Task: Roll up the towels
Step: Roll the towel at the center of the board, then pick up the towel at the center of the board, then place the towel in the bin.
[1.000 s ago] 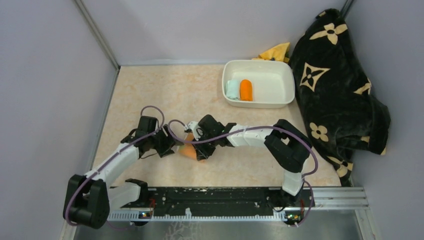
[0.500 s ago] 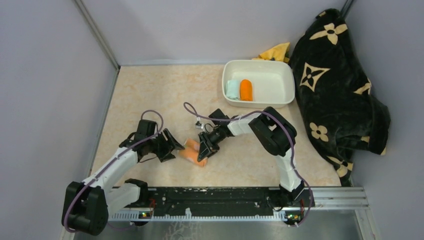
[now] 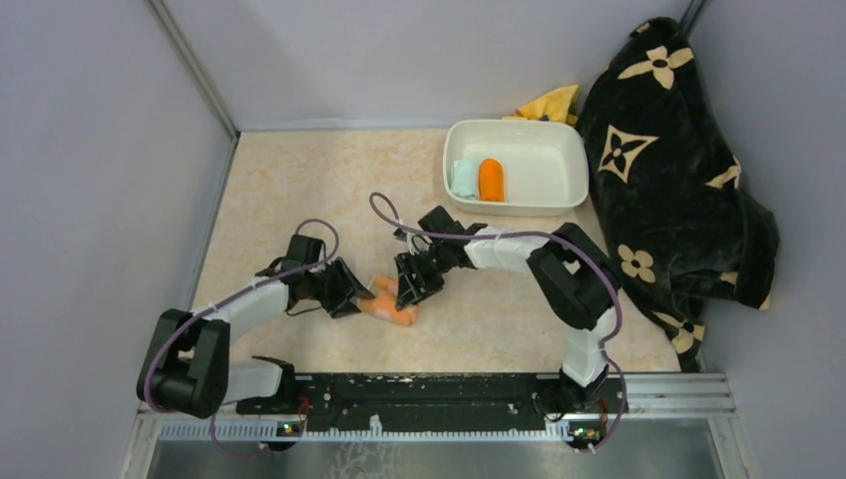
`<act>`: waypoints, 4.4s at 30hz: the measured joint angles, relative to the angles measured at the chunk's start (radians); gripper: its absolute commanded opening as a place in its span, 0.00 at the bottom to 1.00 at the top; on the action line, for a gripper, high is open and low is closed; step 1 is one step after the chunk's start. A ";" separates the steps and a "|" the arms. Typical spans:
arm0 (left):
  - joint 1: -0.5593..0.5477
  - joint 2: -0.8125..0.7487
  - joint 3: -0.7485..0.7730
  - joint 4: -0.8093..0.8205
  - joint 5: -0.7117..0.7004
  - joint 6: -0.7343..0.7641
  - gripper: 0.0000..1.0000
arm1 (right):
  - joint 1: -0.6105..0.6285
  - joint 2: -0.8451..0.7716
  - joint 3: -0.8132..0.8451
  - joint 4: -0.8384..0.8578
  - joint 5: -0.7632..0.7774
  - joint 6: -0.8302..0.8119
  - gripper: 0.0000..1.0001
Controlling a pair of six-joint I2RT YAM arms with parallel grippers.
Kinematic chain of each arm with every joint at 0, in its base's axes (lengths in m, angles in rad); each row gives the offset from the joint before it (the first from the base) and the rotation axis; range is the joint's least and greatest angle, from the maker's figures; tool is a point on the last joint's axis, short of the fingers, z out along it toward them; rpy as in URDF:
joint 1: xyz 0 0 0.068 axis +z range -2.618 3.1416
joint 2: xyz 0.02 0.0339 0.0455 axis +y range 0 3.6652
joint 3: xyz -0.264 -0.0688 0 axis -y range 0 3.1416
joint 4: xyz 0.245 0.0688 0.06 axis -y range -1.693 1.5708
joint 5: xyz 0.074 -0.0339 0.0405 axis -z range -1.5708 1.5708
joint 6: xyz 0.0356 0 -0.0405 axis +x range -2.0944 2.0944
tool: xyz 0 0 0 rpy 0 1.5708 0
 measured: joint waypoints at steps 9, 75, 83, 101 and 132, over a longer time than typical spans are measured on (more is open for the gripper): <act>0.000 0.034 0.013 0.018 0.015 0.002 0.57 | 0.196 -0.299 0.003 -0.095 0.528 -0.243 0.54; 0.008 0.066 0.013 0.101 0.037 -0.011 0.56 | 0.176 -0.091 0.067 -0.095 0.402 -0.192 0.64; 0.002 0.076 0.030 0.079 0.032 0.013 0.57 | 0.368 -0.101 0.146 -0.183 0.757 -0.320 0.63; -0.018 0.066 0.045 0.074 0.011 0.035 0.71 | 0.431 0.021 0.196 -0.207 0.924 -0.344 0.11; 0.311 0.031 0.355 -0.087 -0.219 0.494 0.78 | -0.374 -0.115 0.586 -0.493 1.368 -0.457 0.00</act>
